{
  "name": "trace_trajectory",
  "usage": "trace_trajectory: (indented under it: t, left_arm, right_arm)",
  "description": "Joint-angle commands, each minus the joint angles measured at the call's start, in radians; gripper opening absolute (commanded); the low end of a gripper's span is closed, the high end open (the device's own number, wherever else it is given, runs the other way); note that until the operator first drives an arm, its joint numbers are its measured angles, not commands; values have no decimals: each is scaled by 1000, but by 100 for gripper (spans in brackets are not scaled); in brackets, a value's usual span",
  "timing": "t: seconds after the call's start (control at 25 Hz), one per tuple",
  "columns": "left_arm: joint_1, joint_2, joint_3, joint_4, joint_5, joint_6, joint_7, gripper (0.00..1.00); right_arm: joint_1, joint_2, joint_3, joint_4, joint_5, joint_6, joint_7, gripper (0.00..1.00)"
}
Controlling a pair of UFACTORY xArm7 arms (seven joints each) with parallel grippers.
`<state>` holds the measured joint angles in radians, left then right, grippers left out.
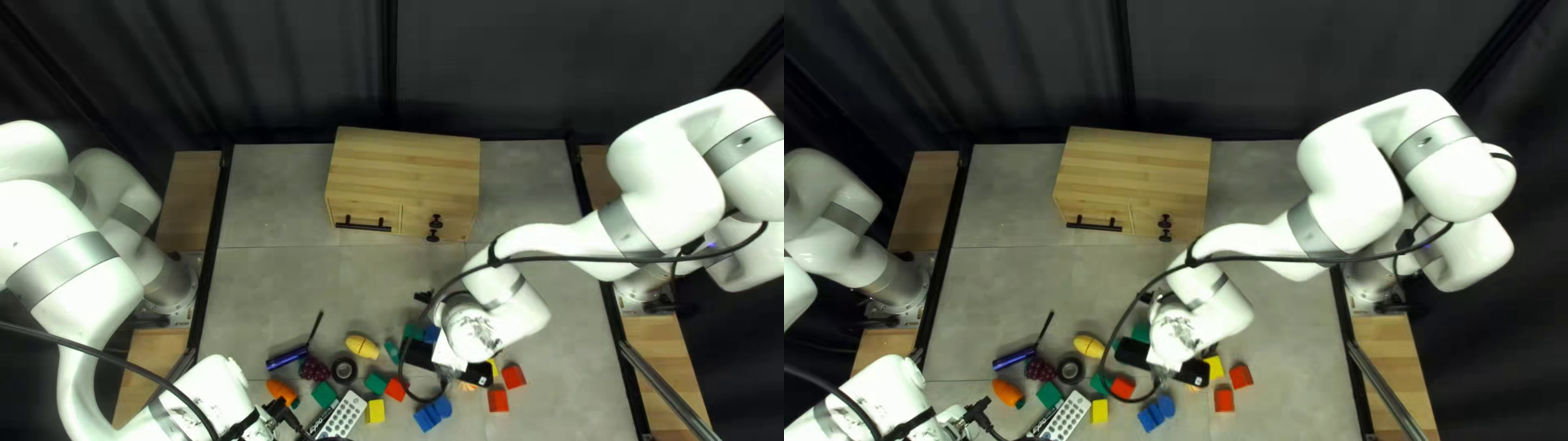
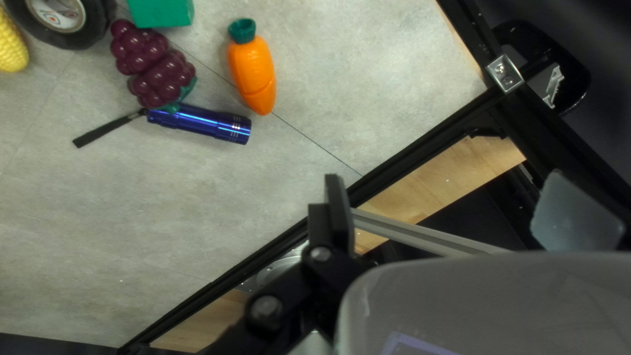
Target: Open drawers and place objects into drawer and close
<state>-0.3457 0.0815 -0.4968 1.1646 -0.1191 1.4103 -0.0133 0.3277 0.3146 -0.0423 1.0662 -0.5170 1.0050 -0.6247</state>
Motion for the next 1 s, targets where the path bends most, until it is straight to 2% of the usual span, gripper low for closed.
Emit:
trace_trajectory:
  t: [0.04, 0.2, 0.48, 0.64, 0.92, 1.0]
  left_arm:
    - [0, 0, 0, 0, 0, 0, 0, 100]
    - [0, 0, 0, 0, 0, 0, 0, 100]
    - [0, 0, 0, 0, 0, 0, 0, 100]
    - [0, 0, 0, 0, 0, 0, 0, 100]
    - [0, 0, 0, 0, 0, 0, 0, 100]
    - [0, 0, 0, 0, 0, 0, 0, 100]
  right_arm:
    - [-15, 25, -15, 30, -16, 12, -31, 100]
    - [-18, 40, -23, 47, -39, 32, -53, 100]
    - [-14, 25, -31, 17, -115, 42, -114, 100]
    - [15, 41, -9, 79, -91, 115, -120, 100]
    - [15, 41, -9, 79, -91, 115, -120, 100]
    - [43, 43, 10, 73, -92, 129, -101, 100]
